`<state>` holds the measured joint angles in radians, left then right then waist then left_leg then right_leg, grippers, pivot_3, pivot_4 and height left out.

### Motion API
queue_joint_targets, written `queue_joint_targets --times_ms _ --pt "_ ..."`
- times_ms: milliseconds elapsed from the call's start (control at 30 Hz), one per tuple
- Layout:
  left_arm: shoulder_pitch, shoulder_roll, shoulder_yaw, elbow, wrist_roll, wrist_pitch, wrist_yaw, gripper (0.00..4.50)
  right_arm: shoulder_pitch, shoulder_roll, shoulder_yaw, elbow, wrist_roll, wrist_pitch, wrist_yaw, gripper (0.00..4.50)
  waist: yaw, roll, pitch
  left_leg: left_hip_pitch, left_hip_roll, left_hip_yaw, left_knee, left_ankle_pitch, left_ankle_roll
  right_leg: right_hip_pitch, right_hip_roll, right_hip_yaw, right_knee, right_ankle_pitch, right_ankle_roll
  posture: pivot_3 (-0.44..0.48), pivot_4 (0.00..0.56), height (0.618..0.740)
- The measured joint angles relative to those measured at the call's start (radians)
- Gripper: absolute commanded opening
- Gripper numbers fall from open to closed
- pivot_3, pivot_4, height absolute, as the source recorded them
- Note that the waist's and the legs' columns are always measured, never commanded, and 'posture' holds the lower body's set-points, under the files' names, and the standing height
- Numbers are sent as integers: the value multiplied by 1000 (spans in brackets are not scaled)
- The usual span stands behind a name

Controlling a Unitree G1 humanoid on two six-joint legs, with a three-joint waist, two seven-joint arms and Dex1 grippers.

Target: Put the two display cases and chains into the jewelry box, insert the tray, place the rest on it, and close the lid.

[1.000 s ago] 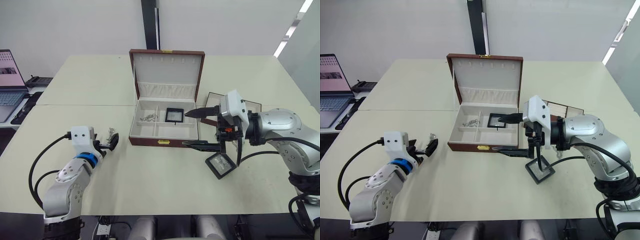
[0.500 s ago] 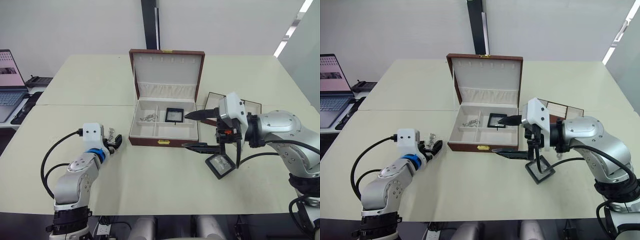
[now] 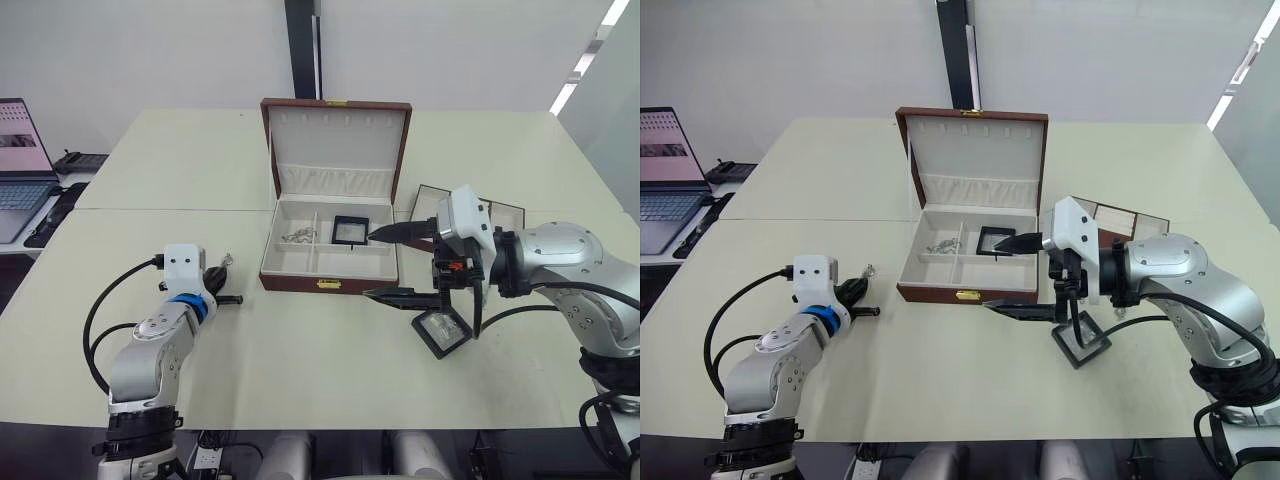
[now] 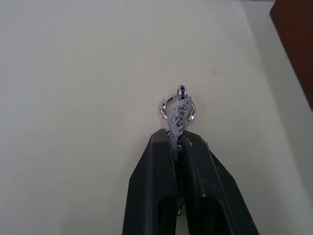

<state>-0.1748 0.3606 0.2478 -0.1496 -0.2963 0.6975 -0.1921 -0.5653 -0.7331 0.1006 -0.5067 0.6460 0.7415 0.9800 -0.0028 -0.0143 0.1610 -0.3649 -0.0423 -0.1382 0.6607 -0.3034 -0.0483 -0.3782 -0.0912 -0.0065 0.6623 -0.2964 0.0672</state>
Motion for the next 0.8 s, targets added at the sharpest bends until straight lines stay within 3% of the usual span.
queue_joint_targets --times_ms 233,400,567,800 --pt "66 30 7 -39 -2 -124 -90 28 2 -3 -1 -2 3 0 -6 4500 0 -1 0 -1 0 0 0 0 0 -1 0 0 0 0 0 0 150 740" --pt "113 146 26 -122 -26 -214 -241 28 4 -4 -1 -3 3 0 -7 4500 -1 0 1 -1 1 0 -1 0 0 -1 0 0 0 0 0 0 150 740" --pt "81 276 98 -124 -151 -204 -407 28 4 -4 -1 -2 2 -2 -8 4500 -2 -1 2 -1 1 0 -1 0 0 -1 1 0 0 0 0 0 150 740" --pt "-105 461 108 -126 -383 -38 -632 28 7 -5 0 -1 -3 -4 -12 4500 -6 -1 2 -1 1 0 -1 0 0 -1 1 -1 0 0 0 0 150 740"
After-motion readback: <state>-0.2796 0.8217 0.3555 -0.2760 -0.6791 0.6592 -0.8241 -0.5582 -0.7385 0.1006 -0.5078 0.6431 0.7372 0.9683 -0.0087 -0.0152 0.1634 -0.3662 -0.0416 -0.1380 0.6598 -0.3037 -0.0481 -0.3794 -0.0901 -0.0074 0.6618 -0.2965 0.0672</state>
